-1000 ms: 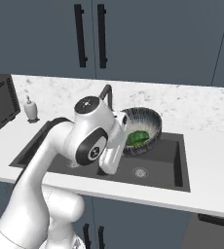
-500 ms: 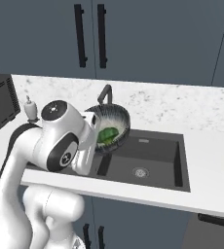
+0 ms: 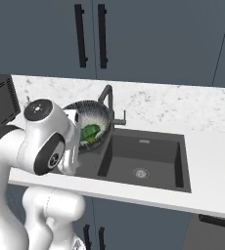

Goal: Pick the broccoli from the sink and place it in the bowl. Then pick the bowl and place it in the microwave. Then close the microwave door and press the start button.

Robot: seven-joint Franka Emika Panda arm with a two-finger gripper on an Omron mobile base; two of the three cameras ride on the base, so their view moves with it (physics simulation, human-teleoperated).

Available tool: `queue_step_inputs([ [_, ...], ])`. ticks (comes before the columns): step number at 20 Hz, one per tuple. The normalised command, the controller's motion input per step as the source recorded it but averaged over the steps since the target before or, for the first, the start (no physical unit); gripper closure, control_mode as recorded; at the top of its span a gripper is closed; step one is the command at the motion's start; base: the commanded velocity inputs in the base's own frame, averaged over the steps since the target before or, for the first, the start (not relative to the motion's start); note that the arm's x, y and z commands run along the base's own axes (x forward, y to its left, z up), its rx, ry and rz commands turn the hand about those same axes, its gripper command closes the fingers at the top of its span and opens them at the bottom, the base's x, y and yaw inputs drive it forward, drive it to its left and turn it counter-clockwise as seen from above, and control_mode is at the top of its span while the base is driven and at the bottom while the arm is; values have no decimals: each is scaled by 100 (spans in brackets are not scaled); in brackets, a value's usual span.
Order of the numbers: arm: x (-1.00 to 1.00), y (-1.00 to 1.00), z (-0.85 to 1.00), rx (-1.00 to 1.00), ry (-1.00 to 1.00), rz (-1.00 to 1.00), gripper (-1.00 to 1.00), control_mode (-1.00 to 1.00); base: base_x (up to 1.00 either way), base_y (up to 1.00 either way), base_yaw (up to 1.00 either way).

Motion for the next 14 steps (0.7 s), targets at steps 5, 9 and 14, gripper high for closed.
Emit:
queue_step_inputs([
  [5, -7, 6, 2, 0, 0, 2, 100, 100, -21, 5, 3],
  [9, 0, 0, 0, 0, 0, 0, 100, 100, -84, 20, 0],
  [14, 0, 0, 0, 0, 0, 0, 100, 100, -96, 53, 28],
])
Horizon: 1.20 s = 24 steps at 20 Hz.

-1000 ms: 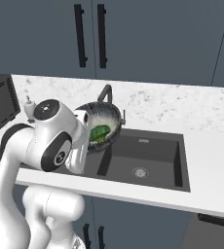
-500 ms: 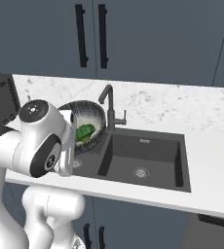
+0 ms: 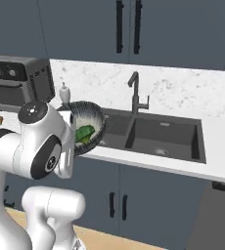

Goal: Pick the broccoli from the sink and place it in the bowl. Then pick the bowl and place it in the microwave. Then close the microwave door and press the start button.

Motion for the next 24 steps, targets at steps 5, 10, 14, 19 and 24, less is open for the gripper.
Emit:
queue_step_inputs([
  [5, 0, 0, 0, 0, 0, 0, 100, 100, -8, 31, 67],
  [10, 0, 0, 0, 0, 0, 0, 100, 100, 1, 41, 91],
  [14, 0, 0, 0, 0, 0, 0, 100, 100, 0, 44, 92],
  [19, 0, 0, 0, 0, 0, 0, 100, 100, -10, 24, 74],
  [24, 0, 0, 0, 0, 0, 0, 100, 100, -8, 6, 75],
])
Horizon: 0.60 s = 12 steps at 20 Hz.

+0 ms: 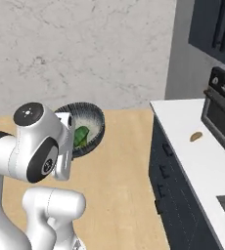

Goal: Pick the broccoli from the sink and place it in the bowl. Then pick the bowl and place it in the microwave. Then close the microwave door and press the start button.

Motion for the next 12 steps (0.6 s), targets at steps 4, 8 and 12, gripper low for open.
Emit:
queue_step_inputs([
  [4, 0, 0, 0, 0, 0, 0, 100, 100, 0, 9, 83],
  [8, 0, 0, 0, 0, 0, 0, 100, 100, 5, 2, 92],
  [12, 0, 0, 0, 0, 0, 0, 100, 100, 1, 0, 100],
])
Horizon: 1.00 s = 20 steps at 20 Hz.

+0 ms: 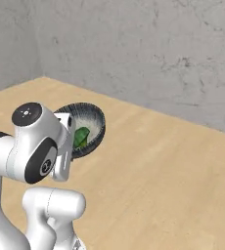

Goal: Pick the broccoli from the sink and place it in the bowl. Then pick the bowl and place it in the microwave. Then close the microwave door and press the start button.

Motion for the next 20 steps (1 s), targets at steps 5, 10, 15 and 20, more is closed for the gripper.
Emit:
queue_step_inputs([
  [5, 0, 0, 0, 0, 0, 0, 100, 100, 1, 0, 100],
  [10, 0, 0, 0, 0, 0, 0, 100, 100, 2, 0, 100],
  [15, 0, 0, 0, 0, 0, 0, 100, 100, 3, -3, 99],
  [20, 0, 0, 0, 0, 0, 0, 100, 100, 19, -15, 94],
])
